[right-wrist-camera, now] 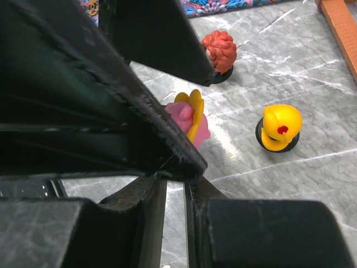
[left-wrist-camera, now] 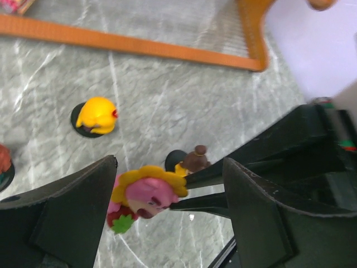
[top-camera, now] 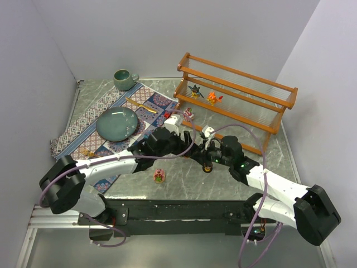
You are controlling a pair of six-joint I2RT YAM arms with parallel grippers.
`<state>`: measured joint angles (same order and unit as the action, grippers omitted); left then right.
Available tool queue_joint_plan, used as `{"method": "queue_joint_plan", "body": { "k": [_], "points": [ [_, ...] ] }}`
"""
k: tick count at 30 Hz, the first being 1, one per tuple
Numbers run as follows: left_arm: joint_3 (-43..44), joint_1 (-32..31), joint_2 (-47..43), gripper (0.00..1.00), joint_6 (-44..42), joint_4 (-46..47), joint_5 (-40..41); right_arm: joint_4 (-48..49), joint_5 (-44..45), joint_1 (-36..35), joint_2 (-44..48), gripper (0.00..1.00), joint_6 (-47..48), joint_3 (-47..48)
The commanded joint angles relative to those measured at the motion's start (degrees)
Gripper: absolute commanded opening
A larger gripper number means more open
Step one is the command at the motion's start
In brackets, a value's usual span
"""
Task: Place and organize the plastic toys onto the shelf
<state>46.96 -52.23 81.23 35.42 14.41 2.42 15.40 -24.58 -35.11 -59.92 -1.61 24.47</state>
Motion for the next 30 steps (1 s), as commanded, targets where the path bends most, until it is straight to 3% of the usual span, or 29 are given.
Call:
{"method": "queue_joint_plan", "body": {
  "k": [1,11,17,24,30],
  "points": [
    [1.9,-0.2,0.6,0.8,2.6,-2.5,3.9,3.3,1.3,-0.6,0.6,0.0,0.4,2.0],
    [-4.9,0.7,-8.6,0.86,5.9,-6.3,19.7,-6.6,5.1,-4.5,-6.1,0.0,4.0,8.4],
    [-13.9,2.8,-17.6,0.88,6.5,-6.1,24.8,-12.2,7.0,-5.5,-9.4,0.0,4.0,11.7],
    [-20.0,3.0,-23.6,0.89,3.7,-3.2,22.9,-17.7,7.3,-6.7,-15.0,0.0,5.7,15.7],
    [-21.5,3.1,-21.7,0.89,0.0,1.2,18.3,-19.0,7.6,-8.0,-17.4,0.0,6.3,17.1]
  ]
}}
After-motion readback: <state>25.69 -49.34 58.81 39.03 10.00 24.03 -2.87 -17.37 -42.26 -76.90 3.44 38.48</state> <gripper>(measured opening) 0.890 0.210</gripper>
